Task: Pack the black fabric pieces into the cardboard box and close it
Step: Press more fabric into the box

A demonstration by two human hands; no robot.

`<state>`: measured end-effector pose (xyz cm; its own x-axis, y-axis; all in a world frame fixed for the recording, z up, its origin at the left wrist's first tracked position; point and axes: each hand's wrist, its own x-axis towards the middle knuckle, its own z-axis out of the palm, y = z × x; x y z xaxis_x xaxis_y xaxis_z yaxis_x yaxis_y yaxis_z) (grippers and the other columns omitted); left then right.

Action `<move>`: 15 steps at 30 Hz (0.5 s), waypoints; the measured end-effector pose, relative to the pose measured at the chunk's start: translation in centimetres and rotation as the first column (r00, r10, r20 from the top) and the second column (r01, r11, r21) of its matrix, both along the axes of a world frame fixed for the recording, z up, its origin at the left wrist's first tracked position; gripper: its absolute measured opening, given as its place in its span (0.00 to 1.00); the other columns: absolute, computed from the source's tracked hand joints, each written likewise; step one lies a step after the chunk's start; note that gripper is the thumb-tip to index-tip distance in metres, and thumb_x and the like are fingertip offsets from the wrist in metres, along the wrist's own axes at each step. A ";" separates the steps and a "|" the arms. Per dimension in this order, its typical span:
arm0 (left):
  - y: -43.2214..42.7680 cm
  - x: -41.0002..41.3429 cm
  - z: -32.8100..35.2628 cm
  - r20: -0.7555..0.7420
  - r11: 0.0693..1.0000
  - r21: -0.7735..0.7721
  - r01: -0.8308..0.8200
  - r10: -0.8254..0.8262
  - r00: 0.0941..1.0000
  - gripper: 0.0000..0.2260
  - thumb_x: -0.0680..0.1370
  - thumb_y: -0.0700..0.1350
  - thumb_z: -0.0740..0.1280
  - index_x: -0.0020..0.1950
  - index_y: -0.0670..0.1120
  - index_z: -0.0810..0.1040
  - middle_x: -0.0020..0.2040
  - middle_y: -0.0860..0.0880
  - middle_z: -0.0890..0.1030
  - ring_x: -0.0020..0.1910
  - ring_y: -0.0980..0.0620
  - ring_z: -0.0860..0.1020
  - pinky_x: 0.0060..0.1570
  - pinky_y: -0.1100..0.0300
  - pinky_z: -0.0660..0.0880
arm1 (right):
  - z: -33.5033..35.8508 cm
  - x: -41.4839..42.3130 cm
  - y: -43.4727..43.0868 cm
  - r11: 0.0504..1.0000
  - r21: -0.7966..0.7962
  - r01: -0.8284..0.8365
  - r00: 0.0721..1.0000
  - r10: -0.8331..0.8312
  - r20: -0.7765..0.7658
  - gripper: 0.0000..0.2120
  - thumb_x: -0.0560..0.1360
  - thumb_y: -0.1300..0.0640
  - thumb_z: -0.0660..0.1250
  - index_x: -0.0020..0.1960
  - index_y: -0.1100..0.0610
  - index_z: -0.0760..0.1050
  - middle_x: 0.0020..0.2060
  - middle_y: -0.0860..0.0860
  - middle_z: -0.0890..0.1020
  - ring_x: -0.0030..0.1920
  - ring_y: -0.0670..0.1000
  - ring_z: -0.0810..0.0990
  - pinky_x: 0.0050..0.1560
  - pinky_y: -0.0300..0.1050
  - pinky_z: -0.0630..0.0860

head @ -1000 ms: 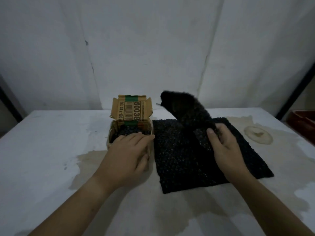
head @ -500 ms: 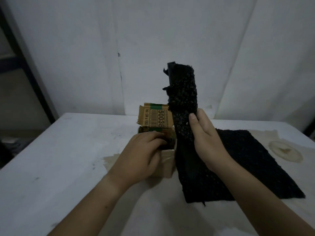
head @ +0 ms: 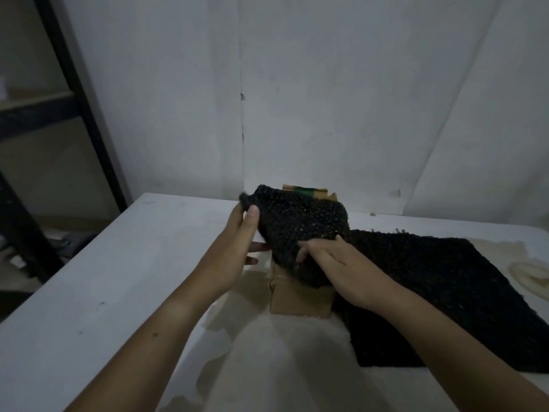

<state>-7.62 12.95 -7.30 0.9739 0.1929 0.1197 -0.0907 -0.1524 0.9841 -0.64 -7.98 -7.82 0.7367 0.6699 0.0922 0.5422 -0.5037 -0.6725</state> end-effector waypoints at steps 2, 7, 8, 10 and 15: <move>0.1 0.1 -0.2 0.004 0.996 0.051 -0.078 0.078 0.997 0.35 0.65 0.80 0.57 0.70 0.68 0.63 0.61 0.66 0.76 0.51 0.62 0.82 0.52 0.56 0.77 | 0.2 0.4 -0.1 0.991 -0.126 -0.037 0.999 0.042 0.035 0.10 0.81 0.47 0.58 0.50 0.40 0.78 0.66 0.39 0.76 0.59 0.28 0.71 0.78 0.49 0.41; 1.0 0.4 -0.8 0.111 0.882 0.454 -0.129 0.088 0.990 0.26 0.74 0.44 0.70 0.71 0.55 0.70 0.64 0.59 0.72 0.62 0.59 0.74 0.58 0.69 0.70 | 1.2 0.8 -0.7 0.995 -0.085 0.049 0.980 -0.031 0.195 0.07 0.74 0.43 0.67 0.52 0.39 0.74 0.54 0.35 0.78 0.56 0.39 0.76 0.76 0.60 0.55; 0.9 0.4 -0.8 0.112 0.852 0.513 -0.105 0.055 0.992 0.22 0.73 0.43 0.70 0.67 0.54 0.75 0.65 0.57 0.70 0.64 0.57 0.73 0.59 0.72 0.68 | 1.4 1.1 -1.1 0.987 -0.106 0.117 0.954 -0.082 0.287 0.12 0.72 0.39 0.66 0.54 0.40 0.74 0.52 0.37 0.78 0.56 0.43 0.76 0.73 0.62 0.59; 0.8 0.4 -0.6 0.136 0.796 0.595 -0.112 0.037 0.990 0.13 0.71 0.49 0.69 0.55 0.52 0.81 0.68 0.56 0.69 0.66 0.54 0.71 0.64 0.63 0.70 | 1.7 1.9 -1.8 0.947 -0.213 0.239 0.902 -0.136 0.410 0.25 0.69 0.31 0.60 0.59 0.43 0.74 0.52 0.41 0.79 0.60 0.50 0.74 0.69 0.63 0.62; 0.0 1.3 1.4 0.215 0.548 0.813 -0.199 0.035 0.976 0.17 0.75 0.60 0.60 0.35 0.50 0.76 0.69 0.51 0.76 0.67 0.50 0.72 0.63 0.48 0.70 | 1.0 3.0 -1.1 0.901 -0.386 0.196 0.949 -0.075 0.305 0.34 0.68 0.29 0.56 0.68 0.45 0.72 0.64 0.46 0.78 0.70 0.56 0.68 0.72 0.60 0.60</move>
